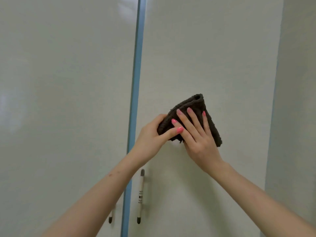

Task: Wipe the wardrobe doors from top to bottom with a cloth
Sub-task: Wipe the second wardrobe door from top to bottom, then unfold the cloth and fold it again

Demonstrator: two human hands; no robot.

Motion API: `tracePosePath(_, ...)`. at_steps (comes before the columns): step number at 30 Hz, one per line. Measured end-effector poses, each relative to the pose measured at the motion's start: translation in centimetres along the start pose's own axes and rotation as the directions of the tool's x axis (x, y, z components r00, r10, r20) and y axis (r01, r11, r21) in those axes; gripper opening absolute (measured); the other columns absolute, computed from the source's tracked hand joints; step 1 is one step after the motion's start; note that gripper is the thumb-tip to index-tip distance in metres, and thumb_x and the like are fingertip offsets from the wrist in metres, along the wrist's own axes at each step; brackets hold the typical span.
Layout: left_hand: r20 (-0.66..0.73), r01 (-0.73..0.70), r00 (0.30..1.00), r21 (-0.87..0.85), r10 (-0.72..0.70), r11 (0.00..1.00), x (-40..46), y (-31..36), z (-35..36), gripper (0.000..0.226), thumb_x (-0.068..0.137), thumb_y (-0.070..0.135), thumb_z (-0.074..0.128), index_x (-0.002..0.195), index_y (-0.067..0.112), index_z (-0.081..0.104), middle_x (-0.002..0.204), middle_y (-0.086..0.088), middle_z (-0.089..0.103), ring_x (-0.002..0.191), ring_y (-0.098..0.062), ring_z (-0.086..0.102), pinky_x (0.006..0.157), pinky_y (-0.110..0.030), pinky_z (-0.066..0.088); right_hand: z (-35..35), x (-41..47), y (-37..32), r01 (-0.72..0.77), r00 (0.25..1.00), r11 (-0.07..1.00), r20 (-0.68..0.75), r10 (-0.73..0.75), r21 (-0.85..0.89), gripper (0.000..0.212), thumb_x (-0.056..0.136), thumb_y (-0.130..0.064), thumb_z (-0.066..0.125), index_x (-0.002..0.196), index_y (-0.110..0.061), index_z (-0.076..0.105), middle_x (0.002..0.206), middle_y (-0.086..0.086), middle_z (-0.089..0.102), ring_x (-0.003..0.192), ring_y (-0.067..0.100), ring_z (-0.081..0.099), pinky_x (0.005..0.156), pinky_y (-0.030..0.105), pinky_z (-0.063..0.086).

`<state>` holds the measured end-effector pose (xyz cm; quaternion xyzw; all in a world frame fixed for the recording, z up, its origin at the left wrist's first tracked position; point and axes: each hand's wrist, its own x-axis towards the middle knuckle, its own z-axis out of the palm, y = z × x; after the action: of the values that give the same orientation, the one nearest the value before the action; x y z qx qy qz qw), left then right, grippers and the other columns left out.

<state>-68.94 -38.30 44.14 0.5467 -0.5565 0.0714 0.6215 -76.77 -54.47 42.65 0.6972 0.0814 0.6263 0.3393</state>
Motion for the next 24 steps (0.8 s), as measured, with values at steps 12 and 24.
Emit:
tracePosePath(12, 0.199, -0.115, 0.976, 0.103, 0.093, 0.988, -0.6, -2.2, -17.7, 0.018, 0.089, 0.022, 0.061, 0.106, 0.024, 0.065, 0.092, 0.012, 0.067, 0.090, -0.005, 0.063, 0.082, -0.020, 0.051, 0.1, 7.9, -14.4, -0.103, 0.959, 0.972, 0.239, 0.153, -0.210, 0.063, 0.089, -0.056, 0.053, 0.136, -0.014, 0.049, 0.149, 0.010, 0.036, 0.139, 0.024, 0.033, 0.108, 0.061, 0.024)
tracePosePath(24, 0.308, 0.013, 0.948, 0.198, -0.075, 0.980, -6.7, -1.1, -26.0, 0.011, 0.091, 0.024, 0.056, 0.095, 0.031, 0.063, 0.094, 0.012, 0.065, 0.093, -0.006, 0.059, 0.079, -0.017, 0.045, -2.1, 10.7, -26.1, -0.891, 0.211, -0.134, 0.657, 0.724, 0.435, 0.035, 0.082, -0.031, 0.070, 0.110, -0.022, 0.052, 0.111, -0.003, 0.059, 0.105, 0.015, 0.058, 0.082, 0.023, 0.051)
